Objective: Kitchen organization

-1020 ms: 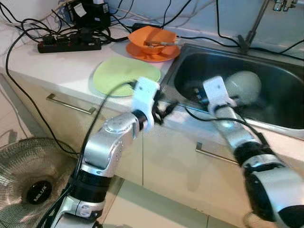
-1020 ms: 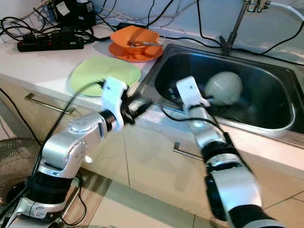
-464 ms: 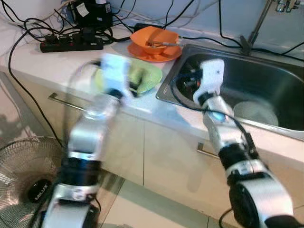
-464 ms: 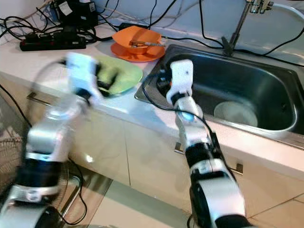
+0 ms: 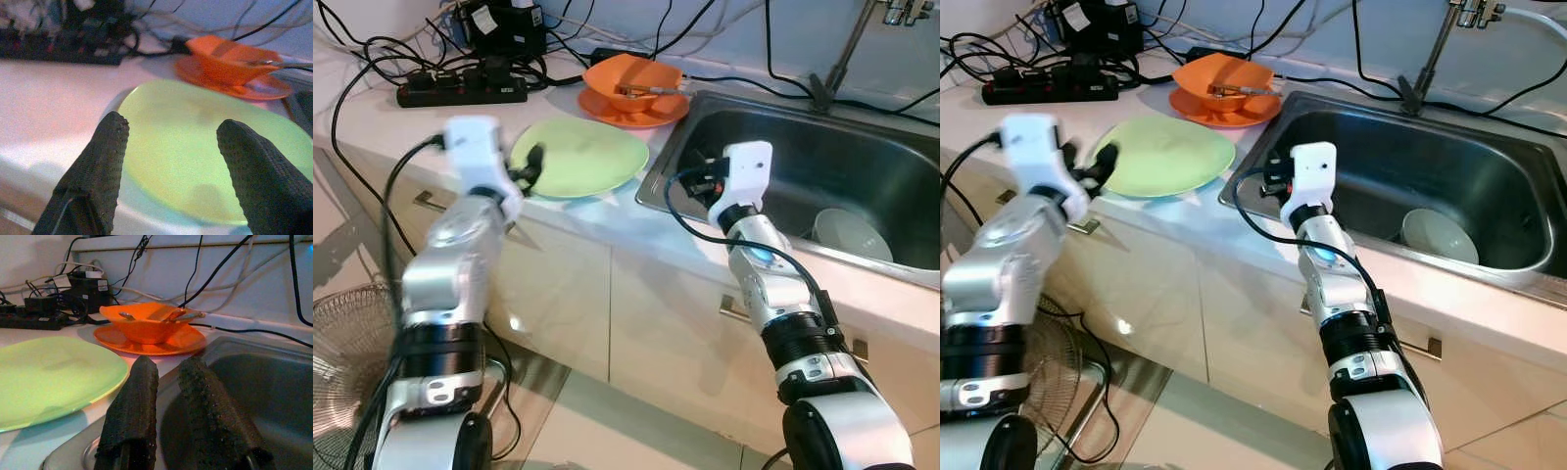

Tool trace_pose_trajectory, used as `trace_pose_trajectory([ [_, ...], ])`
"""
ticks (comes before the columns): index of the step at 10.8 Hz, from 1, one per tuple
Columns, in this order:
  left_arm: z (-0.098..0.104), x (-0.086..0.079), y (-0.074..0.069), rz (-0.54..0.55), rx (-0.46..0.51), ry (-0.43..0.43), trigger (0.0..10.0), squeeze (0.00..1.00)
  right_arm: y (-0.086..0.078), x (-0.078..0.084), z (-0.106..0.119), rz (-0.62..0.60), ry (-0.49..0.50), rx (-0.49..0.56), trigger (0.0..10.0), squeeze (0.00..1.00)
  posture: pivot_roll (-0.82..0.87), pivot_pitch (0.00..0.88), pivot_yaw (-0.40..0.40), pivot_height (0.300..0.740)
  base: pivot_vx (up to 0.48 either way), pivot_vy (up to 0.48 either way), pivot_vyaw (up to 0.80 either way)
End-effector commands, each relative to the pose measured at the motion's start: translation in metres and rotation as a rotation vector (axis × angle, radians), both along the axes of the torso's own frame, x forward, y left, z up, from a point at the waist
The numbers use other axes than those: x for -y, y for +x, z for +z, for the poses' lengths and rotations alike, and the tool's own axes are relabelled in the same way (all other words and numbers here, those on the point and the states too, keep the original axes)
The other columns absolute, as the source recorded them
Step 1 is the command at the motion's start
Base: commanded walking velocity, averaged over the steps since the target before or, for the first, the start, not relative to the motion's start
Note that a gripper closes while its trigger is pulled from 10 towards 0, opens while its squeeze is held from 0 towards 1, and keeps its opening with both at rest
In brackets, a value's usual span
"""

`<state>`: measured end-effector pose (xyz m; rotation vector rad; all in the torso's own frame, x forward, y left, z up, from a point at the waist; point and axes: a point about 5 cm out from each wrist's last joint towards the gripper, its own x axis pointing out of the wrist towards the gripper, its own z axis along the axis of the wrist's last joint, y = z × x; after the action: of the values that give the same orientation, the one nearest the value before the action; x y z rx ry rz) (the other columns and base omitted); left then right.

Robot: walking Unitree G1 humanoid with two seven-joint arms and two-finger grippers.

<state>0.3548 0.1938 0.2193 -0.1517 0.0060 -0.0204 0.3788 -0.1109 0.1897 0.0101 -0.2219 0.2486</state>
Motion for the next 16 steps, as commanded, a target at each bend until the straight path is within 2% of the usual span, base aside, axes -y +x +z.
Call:
trace_pose_trajectory([
  [1, -0.004, -0.003, -0.001, 0.016, -0.031, -0.04, 10.0, 1.0, -0.001, 0.002, -0.001, 0.002, 0.001, -0.01, 10.0, 0.0, 0.15, 0.077, -0.019, 0.74, 0.0, 0.0, 0.0],
  [2, -0.009, -0.009, -0.004, 0.019, -0.095, -0.142, 10.0, 1.0, -0.003, 0.002, 0.0, 0.003, -0.003, -0.017, 10.0, 0.0, 0.15, 0.078, -0.019, 0.74, 0.0, 0.0, 0.0],
  [3, -0.01, -0.01, -0.006, 0.003, -0.112, -0.208, 10.0, 0.0, -0.003, 0.002, -0.001, 0.005, -0.006, -0.019, 10.0, 0.0, 0.16, 0.077, -0.018, 0.74, 0.0, 0.0, 0.0],
  [4, -0.01, -0.01, -0.008, -0.02, -0.134, -0.3, 10.0, 0.0, -0.003, 0.002, -0.002, 0.006, -0.011, -0.026, 10.0, 0.0, 0.17, 0.076, -0.017, 0.74, 0.0, 0.0, 0.0],
  [6, -0.008, -0.005, -0.01, -0.079, -0.16, -0.4, 10.0, 0.0, -0.004, 0.0, -0.002, 0.009, -0.014, -0.033, 10.0, 0.0, 0.17, 0.07, -0.016, 0.74, 0.0, 0.0, 0.0],
  [8, -0.007, 0.001, -0.01, -0.084, -0.185, -0.543, 10.0, 0.0, -0.005, 0.0, -0.002, 0.013, -0.019, -0.033, 10.0, 0.0, 0.17, 0.062, -0.012, 0.74, 0.0, 0.0, 0.0],
  [11, -0.008, 0.004, -0.006, -0.08, -0.219, -0.614, 10.0, 0.0, -0.005, 0.0, -0.001, 0.013, -0.023, -0.034, 10.0, 0.0, 0.16, 0.058, -0.009, 0.74, 0.0, 0.0, 0.0],
  [16, -0.017, 0.002, -0.004, -0.047, -0.267, -0.653, 10.0, 0.0, -0.006, 0.003, -0.001, 0.005, -0.025, -0.037, 10.0, 0.0, 0.15, 0.066, -0.008, 0.74, 0.0, 0.0, 0.0],
])
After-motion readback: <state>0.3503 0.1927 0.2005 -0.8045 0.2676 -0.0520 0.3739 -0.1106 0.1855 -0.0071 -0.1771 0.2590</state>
